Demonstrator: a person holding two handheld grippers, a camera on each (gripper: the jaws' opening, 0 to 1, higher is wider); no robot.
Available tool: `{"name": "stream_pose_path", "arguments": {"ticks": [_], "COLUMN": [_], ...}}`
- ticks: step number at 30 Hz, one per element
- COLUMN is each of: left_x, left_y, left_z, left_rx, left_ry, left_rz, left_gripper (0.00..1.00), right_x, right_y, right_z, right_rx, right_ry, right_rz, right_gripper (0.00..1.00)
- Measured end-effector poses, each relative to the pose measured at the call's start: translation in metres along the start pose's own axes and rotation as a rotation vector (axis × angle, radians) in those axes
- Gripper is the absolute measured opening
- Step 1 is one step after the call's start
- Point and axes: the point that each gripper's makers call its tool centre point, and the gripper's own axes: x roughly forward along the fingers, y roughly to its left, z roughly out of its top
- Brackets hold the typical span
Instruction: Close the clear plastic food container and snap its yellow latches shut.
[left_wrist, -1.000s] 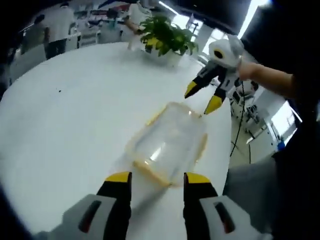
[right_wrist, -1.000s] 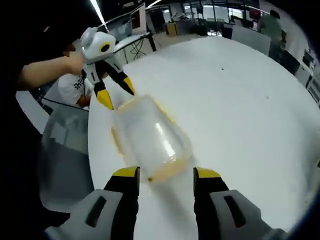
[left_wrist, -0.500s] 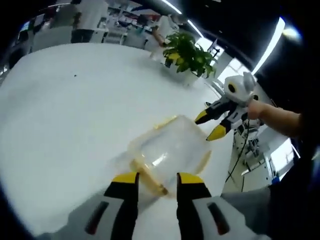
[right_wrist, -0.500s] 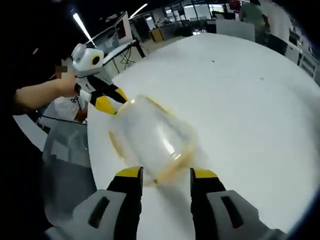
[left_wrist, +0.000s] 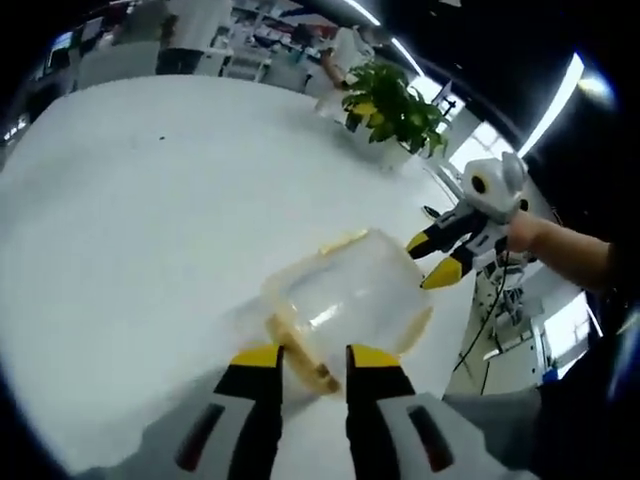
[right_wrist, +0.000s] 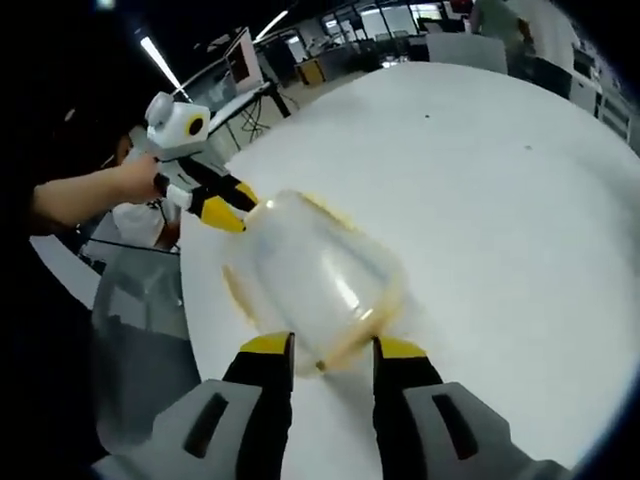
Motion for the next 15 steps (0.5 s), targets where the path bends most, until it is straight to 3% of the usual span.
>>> {"name": "stream_pose_path", "arguments": {"ticks": [2, 3, 4, 6, 9, 15], "left_x": [0.001, 0.005, 0.006, 0.005, 0.004, 0.004], "left_y": [0.0, 0.007, 0.005, 0.004, 0.005, 0.005], "left_z": [0.001, 0.002, -0.003, -0.003, -0.003, -0.002], "left_rx": [0.005, 0.013, -0.045, -0.013, -0.022, 0.003], "left_ry": [0.011, -0.001, 0.018, 0.018, 0.01, 0.005], "left_rz": [-0.006, 0.008, 0.004, 0.007, 0.005, 0.004], "left_gripper": [0.16, 0.16, 0.16, 0.16, 0.16, 0.18], "right_x": [0.002, 0.007, 0.01, 0.008, 0.006, 0.008], "right_y": [0.0, -0.002, -0.007, -0.003, 0.001, 0.015], "right_z": [0.001, 0.003, 0.008, 0.006, 0.002, -0.005], "right_rx": [0.008, 0.085, 0.092, 0.071, 0.109, 0.136], "right_ry": [0.008, 0.011, 0.001, -0.013, -0.069, -0.023], "right_rz": [0.025, 0.031, 0.037, 0.011, 0.004, -0.024], "right_gripper": [0.25, 0.24, 0.24, 0.24, 0.24, 0.25]}}
